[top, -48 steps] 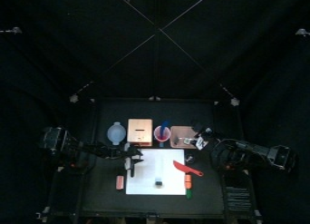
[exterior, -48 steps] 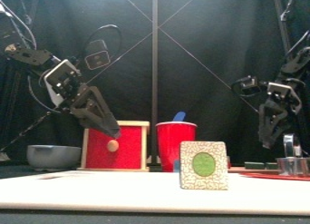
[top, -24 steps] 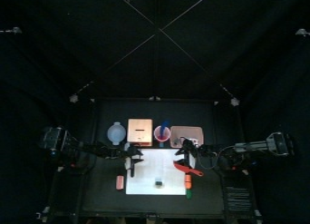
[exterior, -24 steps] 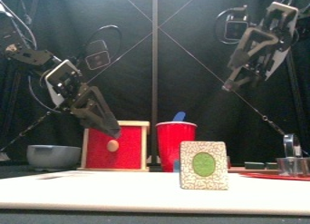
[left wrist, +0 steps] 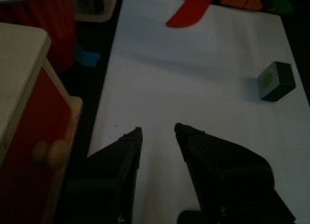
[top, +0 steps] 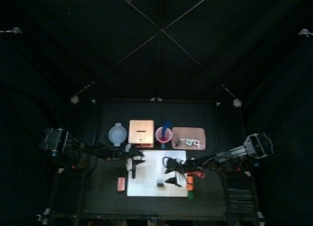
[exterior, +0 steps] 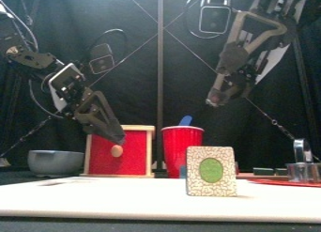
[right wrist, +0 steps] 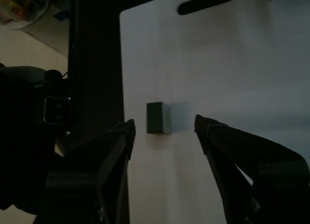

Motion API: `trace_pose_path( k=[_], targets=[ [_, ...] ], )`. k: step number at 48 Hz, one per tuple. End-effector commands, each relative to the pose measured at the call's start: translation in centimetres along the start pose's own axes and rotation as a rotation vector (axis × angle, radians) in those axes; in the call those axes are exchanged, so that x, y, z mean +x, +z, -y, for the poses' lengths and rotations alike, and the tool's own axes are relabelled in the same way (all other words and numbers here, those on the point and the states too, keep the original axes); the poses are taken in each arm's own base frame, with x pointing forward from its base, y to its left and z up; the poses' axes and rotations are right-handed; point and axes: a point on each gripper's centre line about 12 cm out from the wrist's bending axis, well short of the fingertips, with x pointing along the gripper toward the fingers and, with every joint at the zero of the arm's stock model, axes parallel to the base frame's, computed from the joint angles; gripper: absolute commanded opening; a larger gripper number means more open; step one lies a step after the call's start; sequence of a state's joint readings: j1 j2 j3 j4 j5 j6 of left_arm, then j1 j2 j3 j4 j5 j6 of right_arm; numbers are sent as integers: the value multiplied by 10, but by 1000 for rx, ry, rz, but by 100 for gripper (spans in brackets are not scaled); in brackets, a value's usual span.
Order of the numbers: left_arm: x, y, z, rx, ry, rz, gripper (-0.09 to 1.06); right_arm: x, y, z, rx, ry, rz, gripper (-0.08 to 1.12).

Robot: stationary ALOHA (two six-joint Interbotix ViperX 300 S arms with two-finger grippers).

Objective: Place sushi on board then cut the sushi with the knife then place the pieces on the plate
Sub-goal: Place the 4 sushi pieces on the plate

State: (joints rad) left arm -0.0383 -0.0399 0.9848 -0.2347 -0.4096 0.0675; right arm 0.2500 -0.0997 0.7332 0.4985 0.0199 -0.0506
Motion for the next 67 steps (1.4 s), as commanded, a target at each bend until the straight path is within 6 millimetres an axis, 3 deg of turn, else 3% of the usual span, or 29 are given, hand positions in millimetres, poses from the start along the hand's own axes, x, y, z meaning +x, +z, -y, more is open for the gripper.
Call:
trace_pose_path(
  k=[1,12,35,44,53,67],
  targets=[
    [2,9,0,-1,0,27,76,10,12,-10,-4,16,23,89],
    [2,8,1,1,-1,23,76,39,-4,-2,8,-19,-47,89],
    [2,9,1,0,-2,26,76,74,-14,3,0,-45,-92,87],
    [2,8,1,0,-2,23,76,75,-16,6,3,-52,-99,72],
    [2,7,1,1,-2,21,76,59,-12,10,4,-52,-95,59],
    [2,9,1,1,-2,26,76,-21,13,71,88,-146,-7,60]
  ],
)
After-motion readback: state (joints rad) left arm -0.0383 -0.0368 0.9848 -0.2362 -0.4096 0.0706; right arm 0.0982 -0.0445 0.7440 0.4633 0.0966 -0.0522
